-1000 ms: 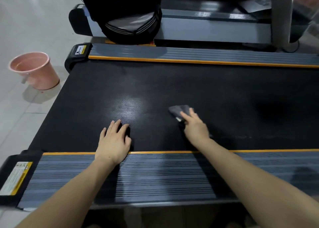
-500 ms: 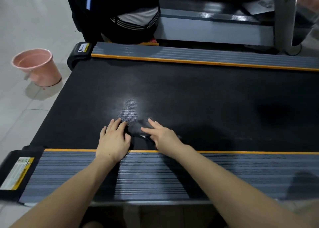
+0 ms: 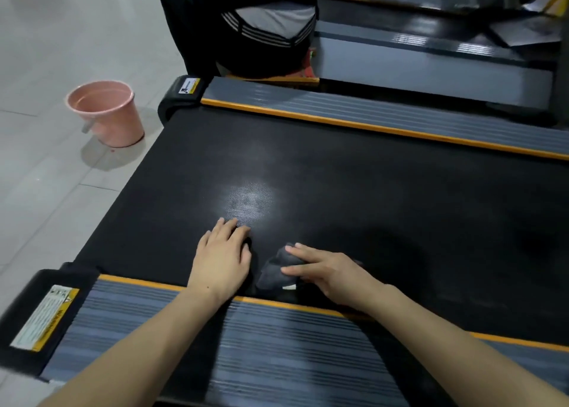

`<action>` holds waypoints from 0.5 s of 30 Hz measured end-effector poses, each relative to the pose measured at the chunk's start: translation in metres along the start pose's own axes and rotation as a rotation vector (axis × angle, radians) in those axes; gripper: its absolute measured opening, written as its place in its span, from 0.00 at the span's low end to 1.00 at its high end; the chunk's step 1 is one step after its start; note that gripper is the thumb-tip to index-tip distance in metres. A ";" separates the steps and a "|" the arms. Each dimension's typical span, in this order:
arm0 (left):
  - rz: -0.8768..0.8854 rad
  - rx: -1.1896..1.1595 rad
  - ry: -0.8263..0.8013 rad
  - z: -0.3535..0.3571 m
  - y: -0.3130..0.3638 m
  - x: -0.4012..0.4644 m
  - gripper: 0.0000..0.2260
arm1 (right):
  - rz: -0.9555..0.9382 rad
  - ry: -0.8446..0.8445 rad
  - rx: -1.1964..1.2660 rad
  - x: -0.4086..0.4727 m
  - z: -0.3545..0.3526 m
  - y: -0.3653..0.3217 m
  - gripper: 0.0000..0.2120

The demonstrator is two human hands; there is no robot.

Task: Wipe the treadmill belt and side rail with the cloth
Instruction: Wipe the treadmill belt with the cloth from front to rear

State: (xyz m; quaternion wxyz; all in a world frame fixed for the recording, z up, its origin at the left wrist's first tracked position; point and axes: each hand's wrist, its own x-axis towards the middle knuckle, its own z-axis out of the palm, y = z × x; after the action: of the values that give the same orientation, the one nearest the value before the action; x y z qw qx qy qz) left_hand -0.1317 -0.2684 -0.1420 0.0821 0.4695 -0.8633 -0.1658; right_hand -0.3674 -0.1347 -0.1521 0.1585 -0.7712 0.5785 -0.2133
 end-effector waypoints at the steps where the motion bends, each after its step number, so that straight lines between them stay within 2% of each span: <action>1: 0.012 0.025 0.001 -0.003 -0.006 0.010 0.17 | -0.011 0.012 -0.017 0.008 0.001 0.006 0.24; 5: 0.013 0.084 0.017 -0.018 -0.028 0.056 0.19 | 0.121 0.146 -0.004 0.069 0.005 0.045 0.29; 9: 0.017 0.096 0.005 -0.021 -0.040 0.106 0.20 | 0.249 0.268 -0.008 0.148 -0.007 0.085 0.18; 15: 0.029 0.137 0.015 -0.025 -0.058 0.185 0.21 | 0.428 0.313 -0.068 0.230 -0.028 0.136 0.17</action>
State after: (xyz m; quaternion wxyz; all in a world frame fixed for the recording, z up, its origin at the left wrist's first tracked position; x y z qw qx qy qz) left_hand -0.1793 -0.4576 -0.1429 0.0588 0.4627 -0.8787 -0.1016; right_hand -0.4388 -0.3938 -0.1615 0.0826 -0.5939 0.7527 -0.2718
